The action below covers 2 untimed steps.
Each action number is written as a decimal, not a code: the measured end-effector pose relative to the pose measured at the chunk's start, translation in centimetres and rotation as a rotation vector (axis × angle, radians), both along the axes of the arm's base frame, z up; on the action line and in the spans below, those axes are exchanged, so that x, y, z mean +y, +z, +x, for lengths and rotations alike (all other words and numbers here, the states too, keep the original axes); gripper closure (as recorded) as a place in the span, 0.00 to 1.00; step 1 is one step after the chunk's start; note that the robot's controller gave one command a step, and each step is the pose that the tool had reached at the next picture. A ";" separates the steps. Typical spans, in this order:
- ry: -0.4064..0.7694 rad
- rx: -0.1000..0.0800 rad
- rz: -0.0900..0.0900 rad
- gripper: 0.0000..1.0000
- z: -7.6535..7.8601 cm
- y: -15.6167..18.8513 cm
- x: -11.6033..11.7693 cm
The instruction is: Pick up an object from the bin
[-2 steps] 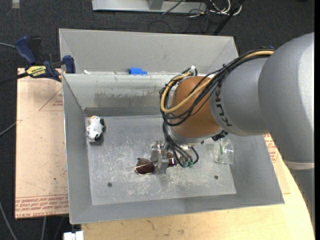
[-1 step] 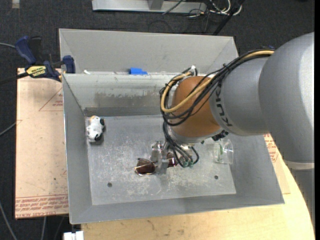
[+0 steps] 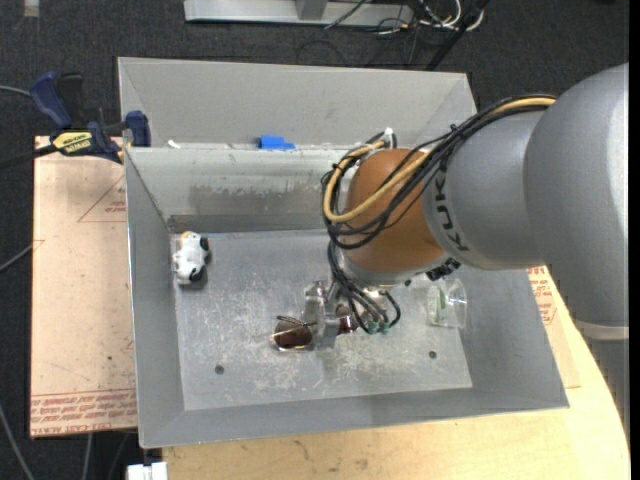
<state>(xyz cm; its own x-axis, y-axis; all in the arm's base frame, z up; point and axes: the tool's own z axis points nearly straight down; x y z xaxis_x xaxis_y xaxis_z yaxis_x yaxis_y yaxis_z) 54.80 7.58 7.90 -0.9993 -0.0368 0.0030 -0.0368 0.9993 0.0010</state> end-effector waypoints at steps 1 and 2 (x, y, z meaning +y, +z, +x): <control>0.000 -0.002 0.000 1.00 0.0 1.3 0.0; 0.000 -0.002 0.000 1.00 0.0 2.5 0.0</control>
Offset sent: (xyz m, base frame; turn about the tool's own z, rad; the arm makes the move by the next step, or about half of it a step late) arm 0.0000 -0.0001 0.0593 0.0000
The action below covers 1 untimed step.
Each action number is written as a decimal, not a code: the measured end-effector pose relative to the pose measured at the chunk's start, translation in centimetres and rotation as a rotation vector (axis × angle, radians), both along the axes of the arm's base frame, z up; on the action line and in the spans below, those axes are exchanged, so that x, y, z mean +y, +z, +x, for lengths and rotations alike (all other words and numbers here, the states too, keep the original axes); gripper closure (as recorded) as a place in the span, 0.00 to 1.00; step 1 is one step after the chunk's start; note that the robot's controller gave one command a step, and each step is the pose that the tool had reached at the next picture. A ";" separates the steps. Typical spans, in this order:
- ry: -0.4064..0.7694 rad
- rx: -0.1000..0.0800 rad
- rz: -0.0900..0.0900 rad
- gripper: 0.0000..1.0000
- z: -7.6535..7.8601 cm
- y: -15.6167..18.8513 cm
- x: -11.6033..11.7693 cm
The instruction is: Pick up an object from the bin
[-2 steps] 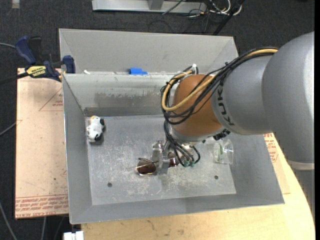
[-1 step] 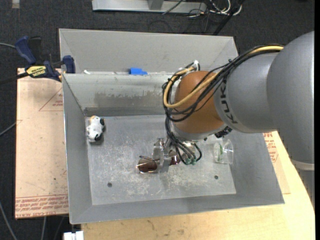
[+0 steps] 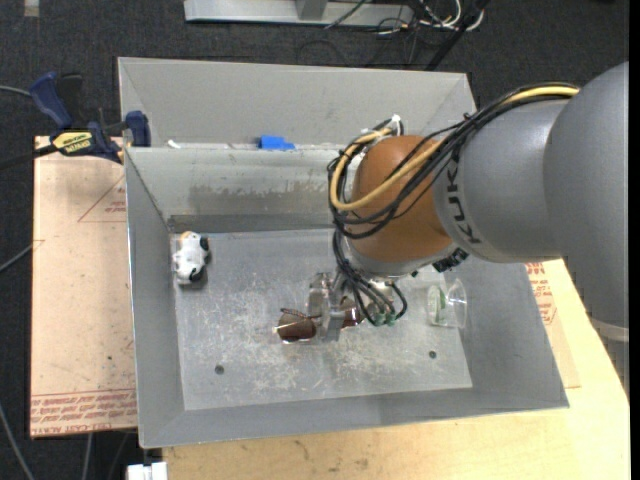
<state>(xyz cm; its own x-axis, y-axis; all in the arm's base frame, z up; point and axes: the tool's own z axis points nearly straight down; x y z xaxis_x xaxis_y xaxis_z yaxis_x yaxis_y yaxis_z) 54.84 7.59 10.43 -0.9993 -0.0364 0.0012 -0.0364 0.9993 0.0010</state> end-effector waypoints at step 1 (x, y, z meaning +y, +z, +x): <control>0.000 0.005 -0.001 1.00 -0.1 1.8 0.0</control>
Offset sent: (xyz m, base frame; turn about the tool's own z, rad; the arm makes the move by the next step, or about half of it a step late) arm 0.0000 0.0000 0.0321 0.0000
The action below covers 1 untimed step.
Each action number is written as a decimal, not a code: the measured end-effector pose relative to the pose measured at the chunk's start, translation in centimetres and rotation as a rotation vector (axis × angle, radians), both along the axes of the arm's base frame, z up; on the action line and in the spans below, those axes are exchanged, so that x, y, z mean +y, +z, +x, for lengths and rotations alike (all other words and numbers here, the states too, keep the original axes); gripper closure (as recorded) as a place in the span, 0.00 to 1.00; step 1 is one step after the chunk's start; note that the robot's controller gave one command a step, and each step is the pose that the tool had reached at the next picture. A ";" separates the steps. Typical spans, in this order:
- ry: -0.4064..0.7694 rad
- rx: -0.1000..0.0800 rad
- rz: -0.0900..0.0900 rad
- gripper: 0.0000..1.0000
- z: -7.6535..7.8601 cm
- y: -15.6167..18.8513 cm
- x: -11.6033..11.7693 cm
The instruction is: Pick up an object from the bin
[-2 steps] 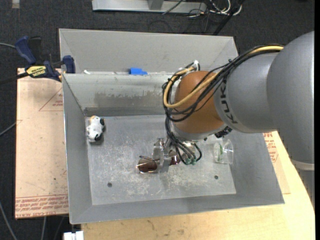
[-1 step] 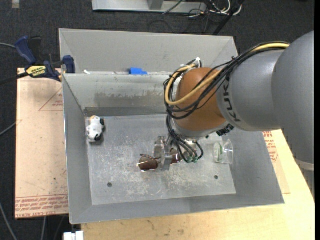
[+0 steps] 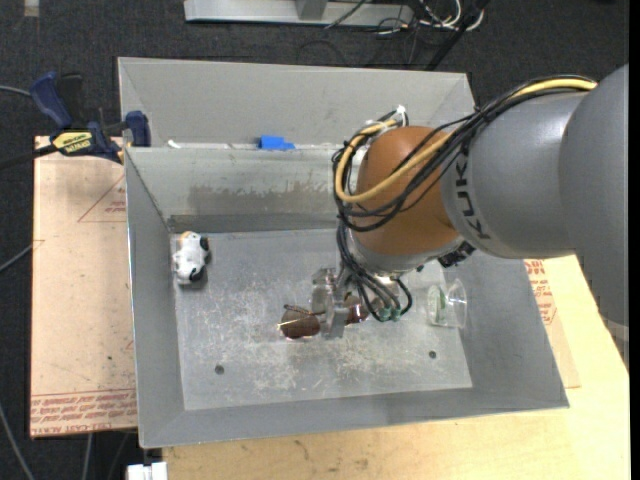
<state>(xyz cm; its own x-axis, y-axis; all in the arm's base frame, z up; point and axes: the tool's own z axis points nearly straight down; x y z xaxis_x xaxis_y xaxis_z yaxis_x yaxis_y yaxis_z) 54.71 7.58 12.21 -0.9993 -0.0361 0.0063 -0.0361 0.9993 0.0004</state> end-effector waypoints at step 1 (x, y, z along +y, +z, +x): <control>0.000 -0.003 0.000 1.00 0.1 2.2 0.0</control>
Offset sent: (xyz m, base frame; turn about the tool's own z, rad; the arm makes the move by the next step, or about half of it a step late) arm -0.0001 0.0001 0.0444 0.0000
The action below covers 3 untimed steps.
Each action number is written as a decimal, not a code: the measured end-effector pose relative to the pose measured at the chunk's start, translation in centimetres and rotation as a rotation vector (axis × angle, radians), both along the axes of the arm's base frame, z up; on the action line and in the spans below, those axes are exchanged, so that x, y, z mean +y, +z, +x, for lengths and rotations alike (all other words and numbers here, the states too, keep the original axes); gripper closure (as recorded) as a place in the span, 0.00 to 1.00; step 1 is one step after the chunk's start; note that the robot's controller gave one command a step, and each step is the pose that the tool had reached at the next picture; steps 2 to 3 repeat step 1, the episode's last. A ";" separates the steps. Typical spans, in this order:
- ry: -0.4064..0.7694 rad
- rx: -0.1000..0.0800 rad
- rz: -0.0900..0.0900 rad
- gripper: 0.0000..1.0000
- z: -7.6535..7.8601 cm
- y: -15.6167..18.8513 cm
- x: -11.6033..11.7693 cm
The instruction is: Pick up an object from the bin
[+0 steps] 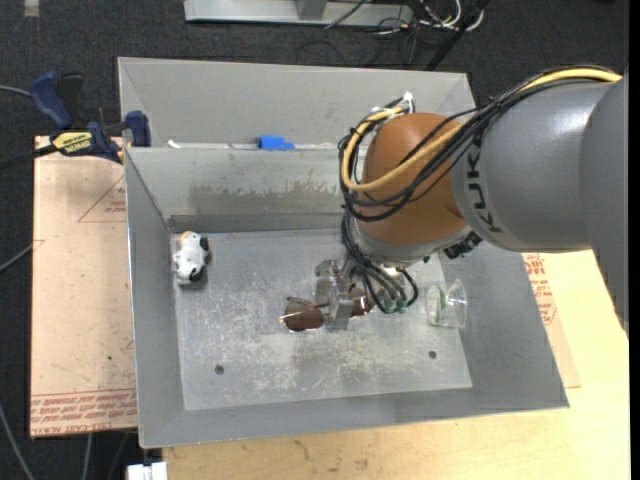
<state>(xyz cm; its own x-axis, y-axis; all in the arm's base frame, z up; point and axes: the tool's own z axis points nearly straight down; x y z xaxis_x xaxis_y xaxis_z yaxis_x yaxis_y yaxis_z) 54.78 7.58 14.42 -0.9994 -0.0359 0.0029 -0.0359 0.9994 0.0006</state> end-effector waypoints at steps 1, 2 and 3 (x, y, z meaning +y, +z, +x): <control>0.000 -0.008 0.001 1.00 0.1 1.6 0.0; 0.000 -0.008 0.001 1.00 0.1 1.6 0.0; 0.000 -0.008 0.001 1.00 0.1 1.6 0.0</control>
Offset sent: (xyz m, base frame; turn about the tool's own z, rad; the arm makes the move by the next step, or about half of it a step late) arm 0.0001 0.0001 0.0077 0.0000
